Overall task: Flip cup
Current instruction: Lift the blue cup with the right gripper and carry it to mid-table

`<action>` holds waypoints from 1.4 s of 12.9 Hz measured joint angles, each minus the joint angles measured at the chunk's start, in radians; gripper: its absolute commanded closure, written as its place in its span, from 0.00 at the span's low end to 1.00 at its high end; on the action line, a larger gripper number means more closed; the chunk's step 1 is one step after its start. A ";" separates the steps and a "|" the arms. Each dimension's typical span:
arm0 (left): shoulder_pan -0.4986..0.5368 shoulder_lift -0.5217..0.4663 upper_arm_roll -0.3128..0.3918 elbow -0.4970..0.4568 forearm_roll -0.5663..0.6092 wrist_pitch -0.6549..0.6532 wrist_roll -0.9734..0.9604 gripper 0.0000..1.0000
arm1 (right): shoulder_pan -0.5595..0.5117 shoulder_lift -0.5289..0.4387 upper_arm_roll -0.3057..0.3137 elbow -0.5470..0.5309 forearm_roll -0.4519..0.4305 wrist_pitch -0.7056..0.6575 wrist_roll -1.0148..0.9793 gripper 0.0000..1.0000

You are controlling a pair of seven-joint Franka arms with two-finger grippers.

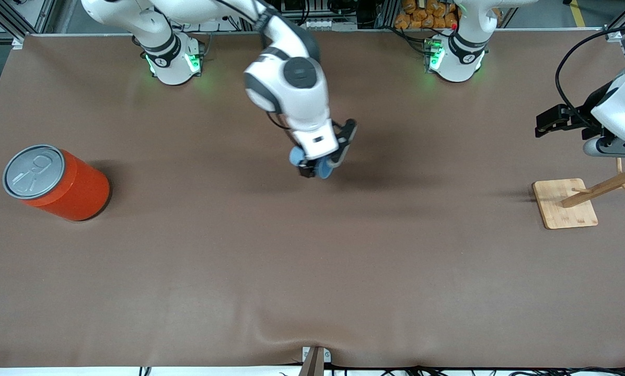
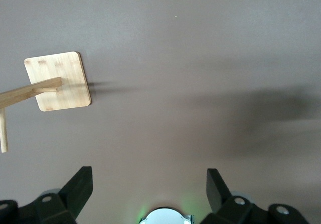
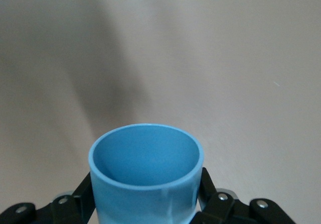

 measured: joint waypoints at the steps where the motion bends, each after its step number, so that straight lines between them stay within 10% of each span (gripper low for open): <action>1: 0.000 0.000 0.000 0.000 0.000 0.000 0.000 0.00 | 0.039 0.042 -0.001 0.017 -0.039 0.021 0.002 1.00; 12: 0.000 0.002 0.000 -0.001 0.000 0.000 0.000 0.00 | 0.134 0.248 -0.023 0.083 -0.210 0.165 0.001 1.00; 13: 0.000 0.002 0.000 -0.001 0.000 0.000 0.000 0.00 | 0.134 0.262 -0.030 0.088 -0.212 0.177 0.001 0.91; 15: 0.000 0.002 0.000 -0.001 0.000 0.000 0.000 0.00 | 0.134 0.274 -0.034 0.100 -0.213 0.184 0.001 0.01; 18: 0.000 0.002 0.000 -0.001 0.000 0.000 0.000 0.00 | 0.134 0.274 -0.035 0.108 -0.213 0.184 0.001 0.00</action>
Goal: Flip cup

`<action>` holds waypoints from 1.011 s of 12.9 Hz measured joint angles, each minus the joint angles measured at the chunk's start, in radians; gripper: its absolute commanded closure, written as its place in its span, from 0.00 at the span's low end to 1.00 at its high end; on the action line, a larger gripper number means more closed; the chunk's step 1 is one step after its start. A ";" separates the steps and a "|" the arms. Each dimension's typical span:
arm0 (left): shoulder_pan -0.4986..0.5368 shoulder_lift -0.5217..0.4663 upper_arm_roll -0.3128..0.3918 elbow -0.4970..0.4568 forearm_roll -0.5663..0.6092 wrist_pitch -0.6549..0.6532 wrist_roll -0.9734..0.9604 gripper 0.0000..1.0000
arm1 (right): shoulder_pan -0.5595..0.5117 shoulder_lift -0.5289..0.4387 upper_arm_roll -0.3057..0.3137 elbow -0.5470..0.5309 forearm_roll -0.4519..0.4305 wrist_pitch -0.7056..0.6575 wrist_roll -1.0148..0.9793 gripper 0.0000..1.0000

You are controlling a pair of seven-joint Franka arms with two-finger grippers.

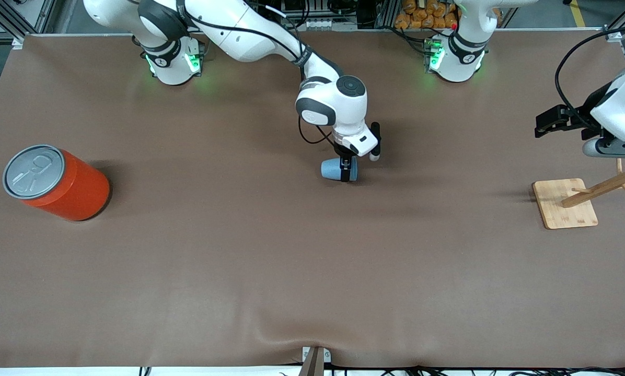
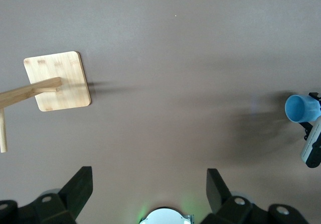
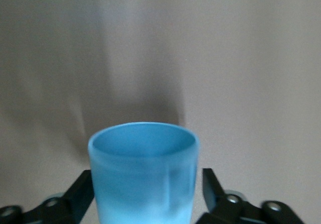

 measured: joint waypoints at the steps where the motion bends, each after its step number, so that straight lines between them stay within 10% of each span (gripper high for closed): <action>1: 0.000 0.000 0.000 0.000 0.000 0.000 0.000 0.00 | 0.000 0.000 0.000 0.001 0.000 0.000 0.000 0.00; 13: 0.000 0.002 0.000 -0.001 0.000 0.000 0.000 0.00 | 0.000 -0.032 0.043 0.040 0.000 -0.122 0.002 0.00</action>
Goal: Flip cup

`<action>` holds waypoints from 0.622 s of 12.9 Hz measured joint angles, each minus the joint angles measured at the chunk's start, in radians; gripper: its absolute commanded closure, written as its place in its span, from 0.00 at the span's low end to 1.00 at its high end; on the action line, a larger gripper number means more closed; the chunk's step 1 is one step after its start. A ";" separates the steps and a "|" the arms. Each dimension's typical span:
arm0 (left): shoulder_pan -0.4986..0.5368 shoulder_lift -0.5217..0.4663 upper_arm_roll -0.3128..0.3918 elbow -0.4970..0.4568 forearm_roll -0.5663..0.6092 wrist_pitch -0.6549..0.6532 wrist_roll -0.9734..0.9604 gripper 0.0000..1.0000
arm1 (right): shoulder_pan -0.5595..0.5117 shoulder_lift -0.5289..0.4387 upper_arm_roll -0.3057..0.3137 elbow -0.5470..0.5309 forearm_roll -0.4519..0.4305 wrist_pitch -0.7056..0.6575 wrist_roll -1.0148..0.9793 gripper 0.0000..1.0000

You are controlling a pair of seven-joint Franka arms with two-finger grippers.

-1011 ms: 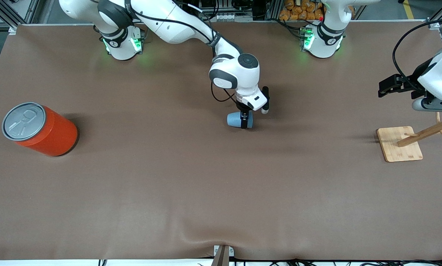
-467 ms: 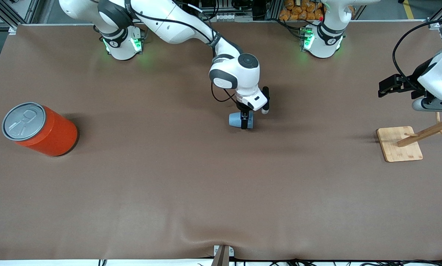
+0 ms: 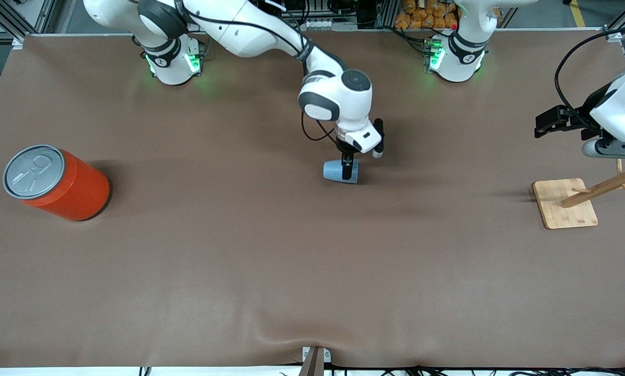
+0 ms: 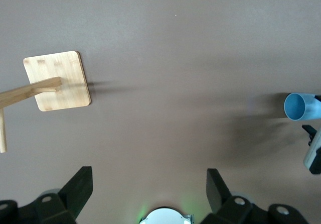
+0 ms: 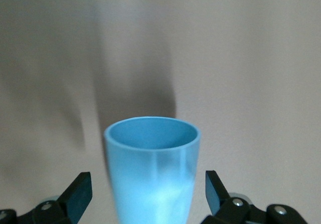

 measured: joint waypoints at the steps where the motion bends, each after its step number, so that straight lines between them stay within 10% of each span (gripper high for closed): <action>1: 0.000 0.000 0.000 0.000 0.000 0.000 0.000 0.00 | 0.000 -0.022 0.020 0.004 0.000 -0.045 0.000 0.00; 8: 0.000 0.004 0.000 -0.001 0.000 0.000 0.000 0.00 | -0.155 -0.241 0.063 0.025 0.174 -0.284 0.006 0.00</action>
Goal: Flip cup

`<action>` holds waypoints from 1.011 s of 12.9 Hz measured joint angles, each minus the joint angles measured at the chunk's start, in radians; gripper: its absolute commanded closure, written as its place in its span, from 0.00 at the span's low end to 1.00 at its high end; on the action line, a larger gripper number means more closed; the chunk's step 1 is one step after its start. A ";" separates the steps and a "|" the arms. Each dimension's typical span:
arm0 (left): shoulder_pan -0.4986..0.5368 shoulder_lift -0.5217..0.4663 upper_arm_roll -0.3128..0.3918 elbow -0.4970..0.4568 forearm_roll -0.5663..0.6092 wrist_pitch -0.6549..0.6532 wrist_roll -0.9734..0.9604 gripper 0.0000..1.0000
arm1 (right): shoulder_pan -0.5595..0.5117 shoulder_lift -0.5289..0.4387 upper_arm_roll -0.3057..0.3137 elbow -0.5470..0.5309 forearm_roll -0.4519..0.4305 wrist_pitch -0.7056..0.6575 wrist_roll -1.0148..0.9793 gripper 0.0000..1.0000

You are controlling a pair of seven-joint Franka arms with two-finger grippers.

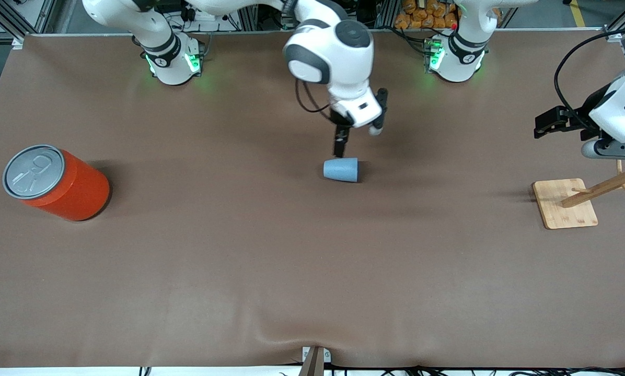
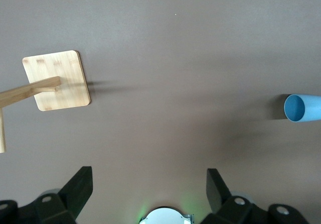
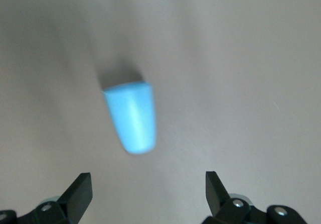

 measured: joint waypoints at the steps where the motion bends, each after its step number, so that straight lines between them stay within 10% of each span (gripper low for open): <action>1: 0.000 0.001 0.000 0.000 0.000 0.000 -0.002 0.00 | -0.068 -0.016 0.000 0.015 0.022 -0.042 -0.001 0.00; 13: -0.080 0.371 -0.013 -0.034 -0.540 0.109 -0.061 0.00 | -0.730 -0.156 -0.021 0.120 0.131 -0.272 0.176 0.00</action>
